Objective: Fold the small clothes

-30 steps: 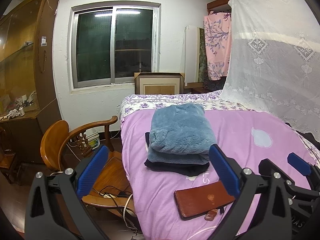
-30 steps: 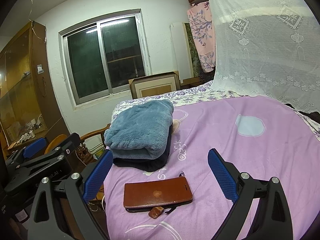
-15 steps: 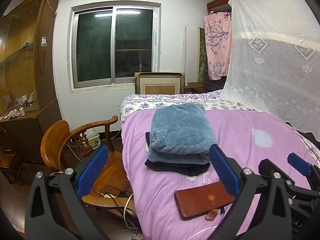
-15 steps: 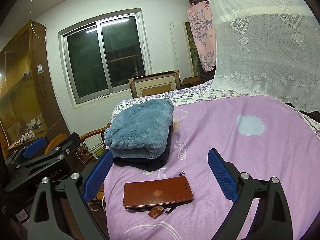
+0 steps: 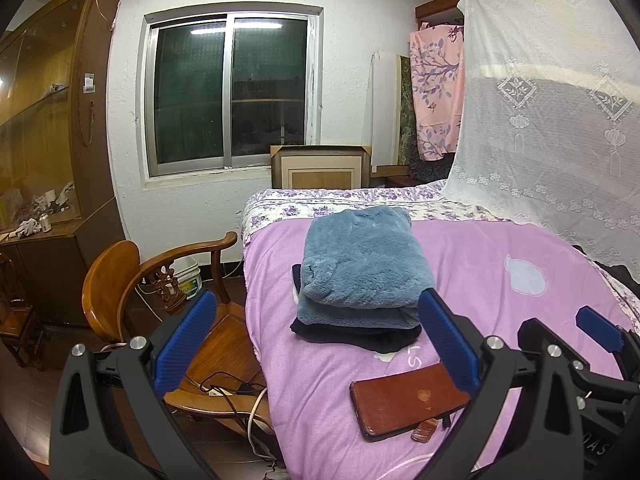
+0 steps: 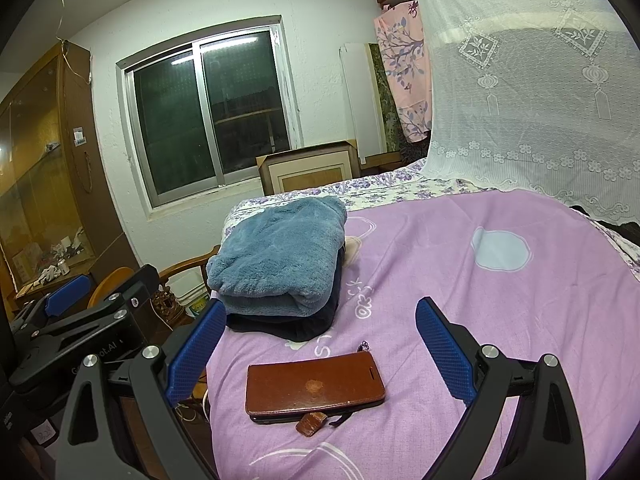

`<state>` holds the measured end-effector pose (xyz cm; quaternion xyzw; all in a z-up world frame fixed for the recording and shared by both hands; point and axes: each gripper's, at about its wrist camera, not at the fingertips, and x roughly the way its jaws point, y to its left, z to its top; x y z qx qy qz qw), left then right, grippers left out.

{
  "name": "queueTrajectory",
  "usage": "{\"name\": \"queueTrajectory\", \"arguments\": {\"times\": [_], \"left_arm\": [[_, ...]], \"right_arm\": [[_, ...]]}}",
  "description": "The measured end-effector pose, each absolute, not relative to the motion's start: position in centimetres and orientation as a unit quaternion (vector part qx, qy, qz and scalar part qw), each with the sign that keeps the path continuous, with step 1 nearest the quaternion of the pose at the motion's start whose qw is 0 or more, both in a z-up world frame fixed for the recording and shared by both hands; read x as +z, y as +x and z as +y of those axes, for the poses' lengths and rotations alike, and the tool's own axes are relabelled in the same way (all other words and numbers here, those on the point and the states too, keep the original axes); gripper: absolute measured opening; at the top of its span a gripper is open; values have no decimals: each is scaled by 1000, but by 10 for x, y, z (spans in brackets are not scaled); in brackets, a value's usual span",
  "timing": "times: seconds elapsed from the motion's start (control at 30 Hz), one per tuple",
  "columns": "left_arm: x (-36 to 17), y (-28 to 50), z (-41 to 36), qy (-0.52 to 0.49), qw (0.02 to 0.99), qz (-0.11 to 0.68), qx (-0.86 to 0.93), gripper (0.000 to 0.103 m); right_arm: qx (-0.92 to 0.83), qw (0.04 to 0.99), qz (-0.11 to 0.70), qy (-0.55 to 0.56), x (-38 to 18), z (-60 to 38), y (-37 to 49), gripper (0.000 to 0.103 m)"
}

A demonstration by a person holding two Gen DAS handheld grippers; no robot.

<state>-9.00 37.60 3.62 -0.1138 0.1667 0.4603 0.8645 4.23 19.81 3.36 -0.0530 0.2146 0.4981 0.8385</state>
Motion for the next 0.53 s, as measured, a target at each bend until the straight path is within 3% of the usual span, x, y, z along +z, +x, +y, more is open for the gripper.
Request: {"name": "queueTrajectory", "arguments": {"times": [0.53], "left_arm": [[31, -94, 373, -118, 862, 170, 462, 98]], "right_arm": [[501, 838, 211, -47, 32, 194, 45, 97]]}}
